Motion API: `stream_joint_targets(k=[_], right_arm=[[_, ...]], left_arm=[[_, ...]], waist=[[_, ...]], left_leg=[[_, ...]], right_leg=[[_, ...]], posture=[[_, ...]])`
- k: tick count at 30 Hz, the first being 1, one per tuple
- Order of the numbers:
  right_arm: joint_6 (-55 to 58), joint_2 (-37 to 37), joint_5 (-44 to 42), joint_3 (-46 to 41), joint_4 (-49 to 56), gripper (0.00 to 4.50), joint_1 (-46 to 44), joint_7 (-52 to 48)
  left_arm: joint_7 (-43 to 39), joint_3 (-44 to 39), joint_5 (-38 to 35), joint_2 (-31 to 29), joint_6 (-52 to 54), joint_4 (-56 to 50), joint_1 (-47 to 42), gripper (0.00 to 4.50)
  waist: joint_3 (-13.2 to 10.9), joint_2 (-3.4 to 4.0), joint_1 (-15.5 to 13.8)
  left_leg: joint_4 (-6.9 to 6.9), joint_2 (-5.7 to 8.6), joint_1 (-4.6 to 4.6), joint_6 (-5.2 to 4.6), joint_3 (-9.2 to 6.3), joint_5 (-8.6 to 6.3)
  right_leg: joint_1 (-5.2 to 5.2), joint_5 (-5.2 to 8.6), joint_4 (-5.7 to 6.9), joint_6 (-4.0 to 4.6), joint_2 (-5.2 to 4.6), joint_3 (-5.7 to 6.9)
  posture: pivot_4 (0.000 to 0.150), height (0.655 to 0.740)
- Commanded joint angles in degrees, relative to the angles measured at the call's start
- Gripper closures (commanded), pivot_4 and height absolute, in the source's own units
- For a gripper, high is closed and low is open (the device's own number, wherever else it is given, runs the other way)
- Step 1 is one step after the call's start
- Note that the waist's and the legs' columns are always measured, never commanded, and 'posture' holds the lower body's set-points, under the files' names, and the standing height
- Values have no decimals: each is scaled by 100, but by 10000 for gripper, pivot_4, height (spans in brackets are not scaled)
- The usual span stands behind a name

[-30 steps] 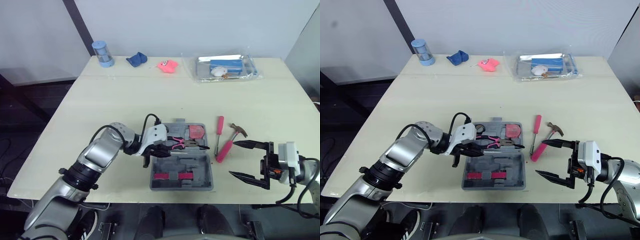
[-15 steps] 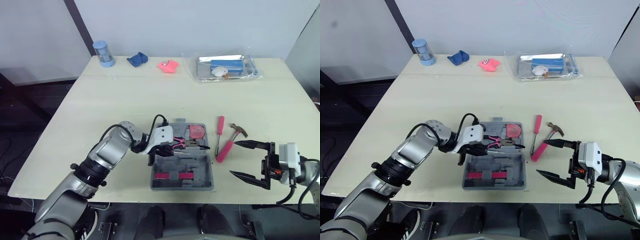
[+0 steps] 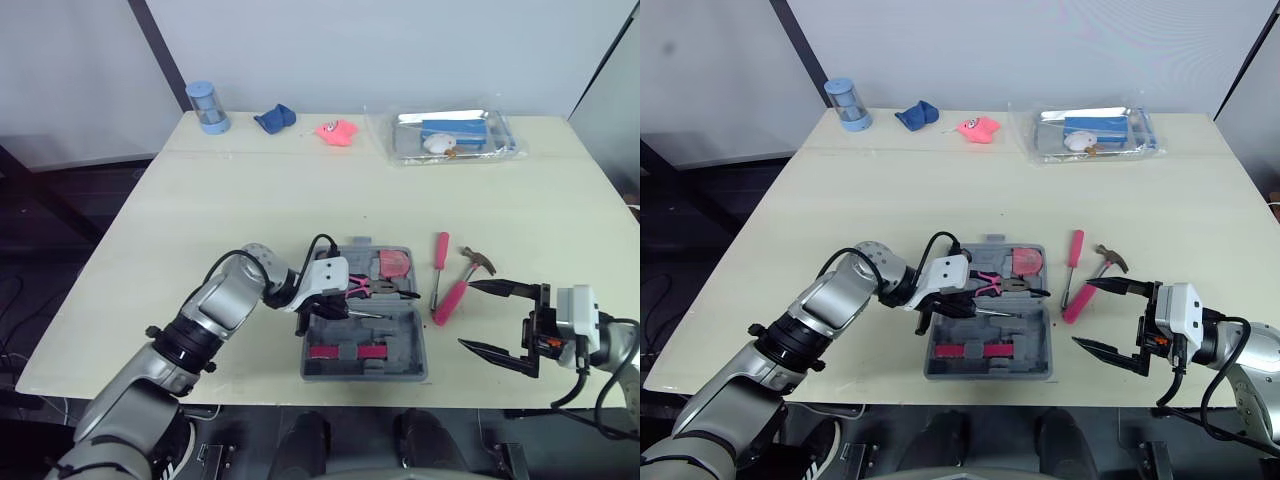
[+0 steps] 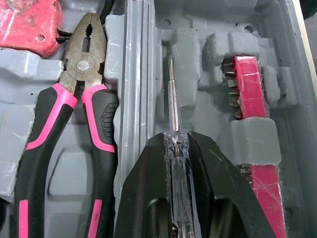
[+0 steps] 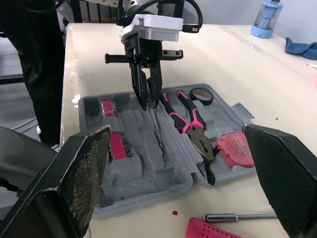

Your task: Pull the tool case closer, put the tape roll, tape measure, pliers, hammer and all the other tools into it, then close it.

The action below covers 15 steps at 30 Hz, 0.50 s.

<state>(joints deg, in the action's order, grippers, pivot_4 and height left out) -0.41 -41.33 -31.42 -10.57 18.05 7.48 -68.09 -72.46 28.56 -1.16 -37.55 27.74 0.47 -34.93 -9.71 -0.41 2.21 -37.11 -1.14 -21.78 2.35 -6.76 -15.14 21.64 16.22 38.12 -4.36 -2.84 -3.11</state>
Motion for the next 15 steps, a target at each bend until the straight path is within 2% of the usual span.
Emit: stream_joint_targets(k=[1, 15], right_arm=[[-120, 33, -24, -69, 174, 0, -2, 38], [-115, 82, 13, -24, 192, 0, -29, 88]], left_arm=[[-55, 24, 88, -43, -74, -197, -37, 44022], [69, 302, 503, 339, 91, -94, -223, 44022]], waist=[[0, 0, 1], [0, 0, -3]], left_leg=[[0, 0, 0, 0, 0, 0], [-3, 1, 0, 0, 0, 0]], right_leg=[[0, 0, 0, 0, 0, 0], [-1, 0, 1, 0, 0, 0]], posture=[[1500, 7400], [1500, 7400]])
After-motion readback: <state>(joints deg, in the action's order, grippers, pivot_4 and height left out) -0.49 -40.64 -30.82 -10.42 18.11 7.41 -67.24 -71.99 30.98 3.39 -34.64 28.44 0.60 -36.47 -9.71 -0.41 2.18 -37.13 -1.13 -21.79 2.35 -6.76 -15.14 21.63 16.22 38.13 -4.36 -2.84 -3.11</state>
